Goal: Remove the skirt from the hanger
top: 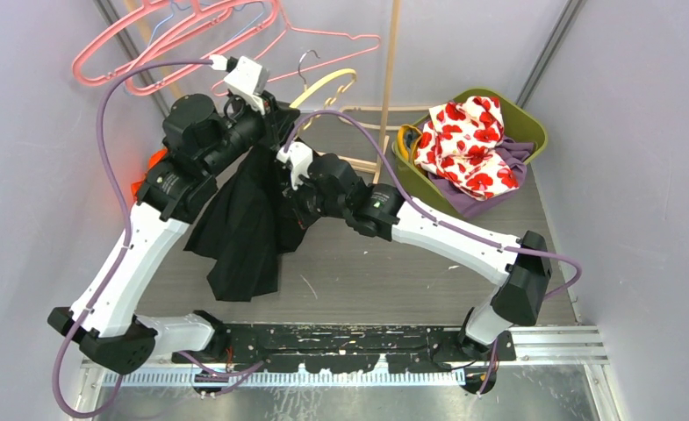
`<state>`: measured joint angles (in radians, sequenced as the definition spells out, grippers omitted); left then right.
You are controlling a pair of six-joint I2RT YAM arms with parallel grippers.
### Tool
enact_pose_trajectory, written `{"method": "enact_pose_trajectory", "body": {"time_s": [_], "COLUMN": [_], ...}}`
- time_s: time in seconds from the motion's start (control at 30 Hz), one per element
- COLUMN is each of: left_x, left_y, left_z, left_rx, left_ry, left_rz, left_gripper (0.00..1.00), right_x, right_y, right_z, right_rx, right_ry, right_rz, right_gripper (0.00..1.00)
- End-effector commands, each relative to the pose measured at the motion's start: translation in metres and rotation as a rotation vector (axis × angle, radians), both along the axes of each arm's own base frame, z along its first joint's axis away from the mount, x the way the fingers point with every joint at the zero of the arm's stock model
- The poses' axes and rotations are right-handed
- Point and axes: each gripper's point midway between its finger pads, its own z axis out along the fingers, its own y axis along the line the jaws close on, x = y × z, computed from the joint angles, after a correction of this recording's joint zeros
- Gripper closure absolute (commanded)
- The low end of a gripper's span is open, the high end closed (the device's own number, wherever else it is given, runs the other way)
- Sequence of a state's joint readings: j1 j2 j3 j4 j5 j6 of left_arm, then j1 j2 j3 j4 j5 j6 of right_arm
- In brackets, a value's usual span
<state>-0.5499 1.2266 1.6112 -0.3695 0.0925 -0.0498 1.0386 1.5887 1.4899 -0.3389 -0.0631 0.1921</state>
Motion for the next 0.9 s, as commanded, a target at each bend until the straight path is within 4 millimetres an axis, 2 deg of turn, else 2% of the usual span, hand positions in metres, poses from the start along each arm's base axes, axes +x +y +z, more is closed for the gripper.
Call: {"method": "enact_pose_trajectory", "body": {"time_s": [0.0, 0.1, 0.17, 0.2, 0.4, 0.47, 0.53, 0.6, 0.7, 0.8, 0.87], "left_x": [-0.024, -0.015, -0.010, -0.009, -0.016, -0.014, -0.009, 0.004, 0.010, 0.013, 0.015], "left_y": [0.019, 0.011, 0.007, 0.005, 0.008, 0.009, 0.005, 0.002, 0.012, 0.022, 0.025], "left_z": [0.141, 0.133, 0.130, 0.129, 0.145, 0.141, 0.117, 0.074, 0.025, -0.010, -0.025], "left_rx": [-0.229, -0.230, -0.233, -0.232, -0.257, -0.241, -0.179, -0.105, -0.052, 0.015, 0.052], "left_ry": [-0.418, -0.407, -0.404, -0.405, -0.448, -0.413, -0.338, -0.228, -0.124, -0.044, -0.003], "left_rz": [0.022, 0.011, 0.004, -0.003, -0.006, -0.001, -0.001, 0.018, 0.083, 0.140, 0.157], "left_gripper": [1.00, 0.99, 0.89, 0.87, 0.86, 0.86, 0.86, 0.86, 0.86, 0.84, 0.79], "right_x": [-0.024, -0.027, -0.029, -0.030, -0.031, -0.035, -0.038, -0.040, -0.043, -0.047, -0.049], "right_y": [-0.017, -0.018, -0.020, -0.021, -0.027, -0.029, -0.032, -0.036, -0.042, -0.046, -0.046], "right_z": [-0.047, -0.047, -0.048, -0.050, -0.052, -0.052, -0.050, -0.045, -0.037, -0.028, -0.023], "right_rx": [-0.172, -0.168, -0.170, -0.175, -0.198, -0.206, -0.209, -0.210, -0.209, -0.195, -0.184], "right_ry": [0.094, 0.101, 0.104, 0.105, 0.096, 0.103, 0.102, 0.094, 0.083, 0.087, 0.090], "right_rz": [0.059, 0.070, 0.074, 0.073, 0.081, 0.096, 0.109, 0.118, 0.120, 0.123, 0.122], "right_gripper": [0.99, 0.99, 0.99, 0.99, 0.99, 0.99, 0.99, 0.99, 0.99, 0.99, 0.99]}}
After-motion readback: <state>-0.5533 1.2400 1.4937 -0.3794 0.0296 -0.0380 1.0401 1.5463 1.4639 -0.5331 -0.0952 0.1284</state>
